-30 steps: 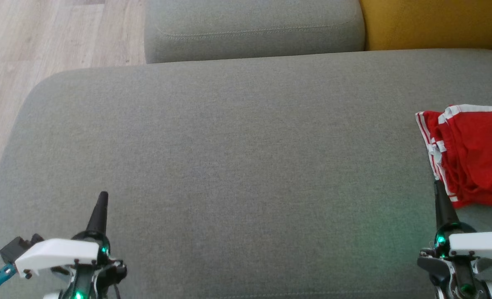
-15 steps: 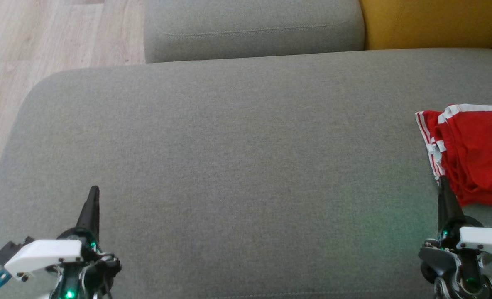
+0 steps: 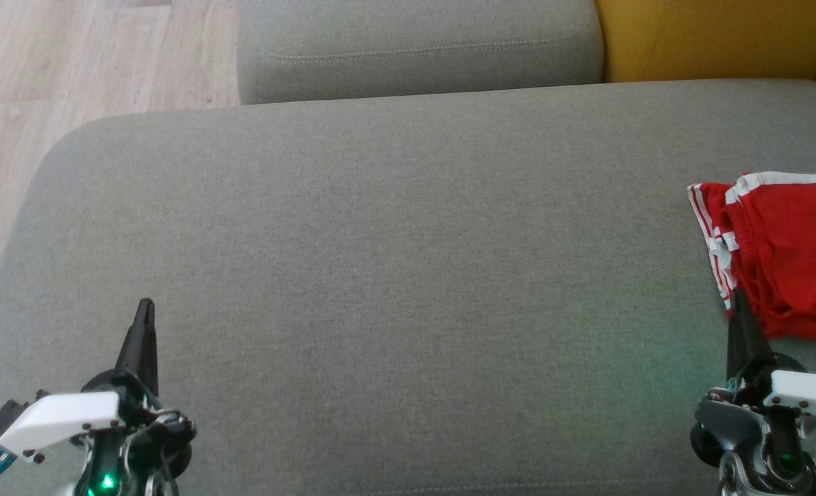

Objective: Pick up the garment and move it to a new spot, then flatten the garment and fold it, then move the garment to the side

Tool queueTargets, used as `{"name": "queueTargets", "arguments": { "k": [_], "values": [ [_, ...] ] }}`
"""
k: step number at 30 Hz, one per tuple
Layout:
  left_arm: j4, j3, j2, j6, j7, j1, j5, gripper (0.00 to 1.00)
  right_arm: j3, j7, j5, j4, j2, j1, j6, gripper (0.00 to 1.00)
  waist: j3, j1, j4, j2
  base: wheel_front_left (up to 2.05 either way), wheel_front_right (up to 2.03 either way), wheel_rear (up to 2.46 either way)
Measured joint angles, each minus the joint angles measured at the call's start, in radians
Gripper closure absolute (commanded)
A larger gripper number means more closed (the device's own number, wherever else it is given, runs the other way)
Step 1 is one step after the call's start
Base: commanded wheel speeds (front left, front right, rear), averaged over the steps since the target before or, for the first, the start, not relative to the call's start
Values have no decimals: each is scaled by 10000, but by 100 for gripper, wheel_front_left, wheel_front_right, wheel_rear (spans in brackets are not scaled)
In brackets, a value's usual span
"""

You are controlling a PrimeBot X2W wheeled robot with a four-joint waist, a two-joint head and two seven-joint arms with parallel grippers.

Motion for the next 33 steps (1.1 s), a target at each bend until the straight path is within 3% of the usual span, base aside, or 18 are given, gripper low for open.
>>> {"name": "queueTargets", "arguments": {
  "k": [33],
  "values": [
    [4,23,-29,0,71,0,2,100,-79,35,-2,2,4,1,0,100,0,0,0,0,0,0,0]
  ]
}}
